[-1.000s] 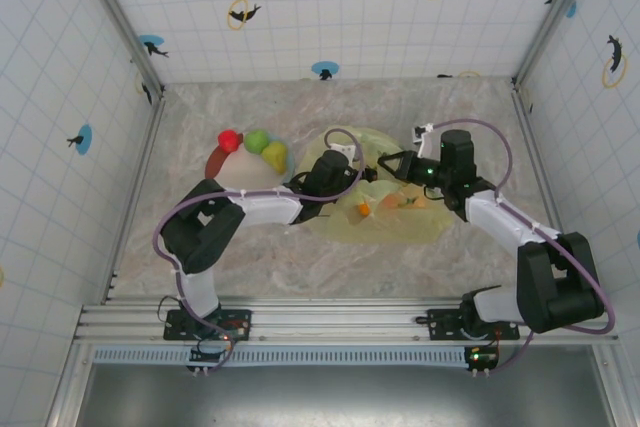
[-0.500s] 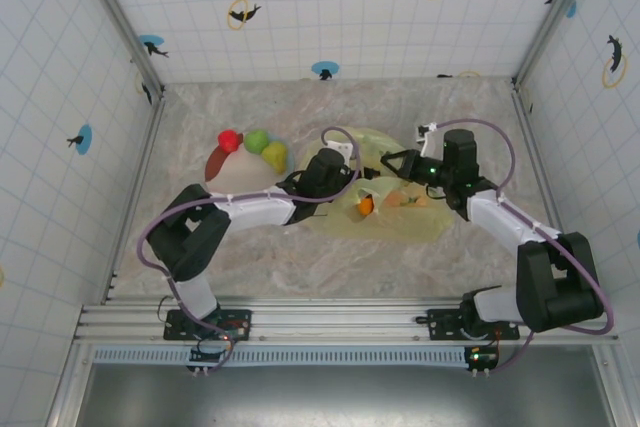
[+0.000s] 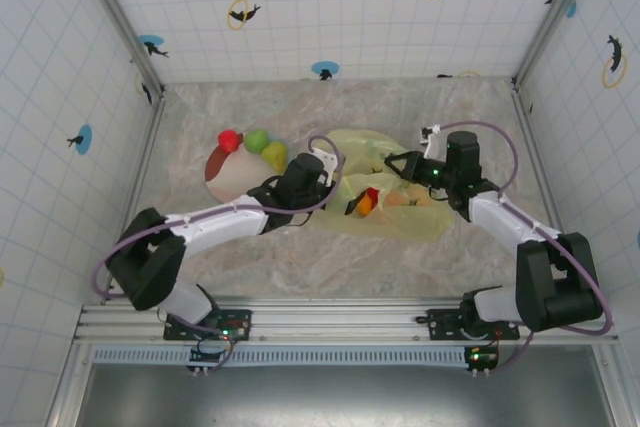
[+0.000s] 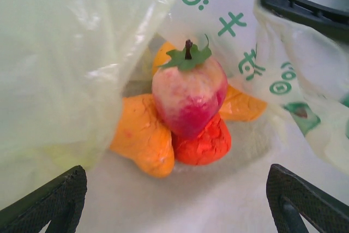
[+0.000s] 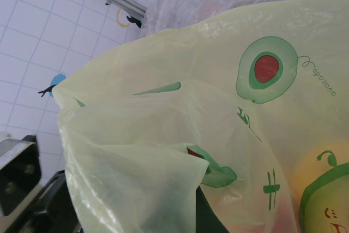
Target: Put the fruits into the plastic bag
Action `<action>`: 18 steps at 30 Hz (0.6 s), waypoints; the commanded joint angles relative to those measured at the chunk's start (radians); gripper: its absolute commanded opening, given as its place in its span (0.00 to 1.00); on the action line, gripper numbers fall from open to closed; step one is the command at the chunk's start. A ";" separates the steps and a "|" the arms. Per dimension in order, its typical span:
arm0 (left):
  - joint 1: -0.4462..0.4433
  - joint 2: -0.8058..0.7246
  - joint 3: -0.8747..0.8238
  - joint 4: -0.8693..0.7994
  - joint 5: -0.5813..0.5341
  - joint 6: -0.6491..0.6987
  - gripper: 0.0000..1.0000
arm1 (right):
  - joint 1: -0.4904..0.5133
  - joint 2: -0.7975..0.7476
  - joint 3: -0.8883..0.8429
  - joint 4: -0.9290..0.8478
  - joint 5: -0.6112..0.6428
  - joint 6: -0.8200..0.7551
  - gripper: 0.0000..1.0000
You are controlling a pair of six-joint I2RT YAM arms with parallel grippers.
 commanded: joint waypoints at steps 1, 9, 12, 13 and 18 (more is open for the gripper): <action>0.041 -0.095 -0.046 -0.098 0.018 0.069 0.87 | -0.009 -0.011 -0.016 -0.001 -0.008 -0.022 0.00; 0.159 -0.258 -0.112 -0.160 0.040 0.094 0.89 | -0.012 -0.008 -0.007 -0.016 -0.010 -0.035 0.00; 0.172 -0.276 -0.095 -0.209 -0.029 0.112 0.88 | -0.012 -0.008 -0.007 -0.015 -0.010 -0.035 0.00; 0.175 -0.282 -0.085 -0.226 -0.068 0.111 0.88 | -0.012 -0.008 -0.007 -0.016 -0.009 -0.036 0.00; 0.201 -0.338 -0.072 -0.258 -0.280 0.093 0.89 | -0.012 -0.014 -0.018 -0.015 -0.008 -0.038 0.00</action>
